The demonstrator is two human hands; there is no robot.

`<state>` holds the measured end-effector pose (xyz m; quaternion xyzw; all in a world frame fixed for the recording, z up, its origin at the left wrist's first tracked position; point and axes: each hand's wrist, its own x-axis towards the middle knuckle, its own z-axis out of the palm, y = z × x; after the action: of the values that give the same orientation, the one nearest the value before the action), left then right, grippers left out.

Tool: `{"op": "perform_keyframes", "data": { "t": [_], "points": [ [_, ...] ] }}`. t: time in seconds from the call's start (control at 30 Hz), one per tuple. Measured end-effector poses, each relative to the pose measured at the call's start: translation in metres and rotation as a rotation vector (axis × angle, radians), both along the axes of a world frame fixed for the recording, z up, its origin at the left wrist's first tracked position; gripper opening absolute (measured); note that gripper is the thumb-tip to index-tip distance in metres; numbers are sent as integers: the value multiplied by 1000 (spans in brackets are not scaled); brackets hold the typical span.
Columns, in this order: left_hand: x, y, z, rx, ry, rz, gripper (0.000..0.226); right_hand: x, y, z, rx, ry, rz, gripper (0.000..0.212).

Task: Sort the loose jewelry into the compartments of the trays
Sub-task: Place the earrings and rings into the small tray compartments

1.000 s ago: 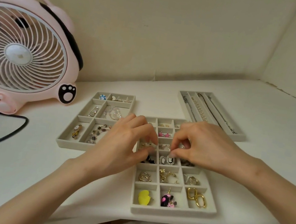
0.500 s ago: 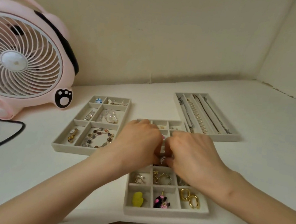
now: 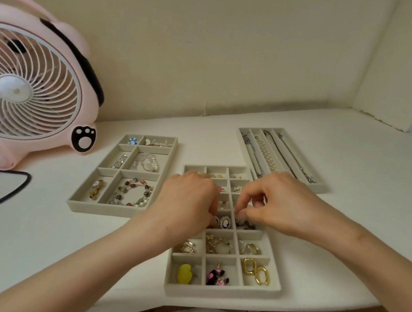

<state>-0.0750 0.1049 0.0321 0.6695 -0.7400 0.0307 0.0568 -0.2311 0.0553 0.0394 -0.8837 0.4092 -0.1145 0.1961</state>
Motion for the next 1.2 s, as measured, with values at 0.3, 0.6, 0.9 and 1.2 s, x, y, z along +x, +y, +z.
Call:
{"op": "perform_keyframes", "data": {
  "t": [0.3, 0.6, 0.9, 1.2],
  "points": [
    [-2, 3, -5, -61, -16, 3, 11, -5, 1, -4, -47, -34, 24, 28],
    [7, 5, -1, -122, 195, -36, 7, -20, -9, -3, -92, 25, 6, 6],
    [6, -1, -12, -231, 361, -142, 6, -9, -8, -12, -176, 43, 56, 14],
    [5, -2, -14, -288, 409, -185, 6, -2, -1, -20, -238, 70, 82, 15]
  ]
}}
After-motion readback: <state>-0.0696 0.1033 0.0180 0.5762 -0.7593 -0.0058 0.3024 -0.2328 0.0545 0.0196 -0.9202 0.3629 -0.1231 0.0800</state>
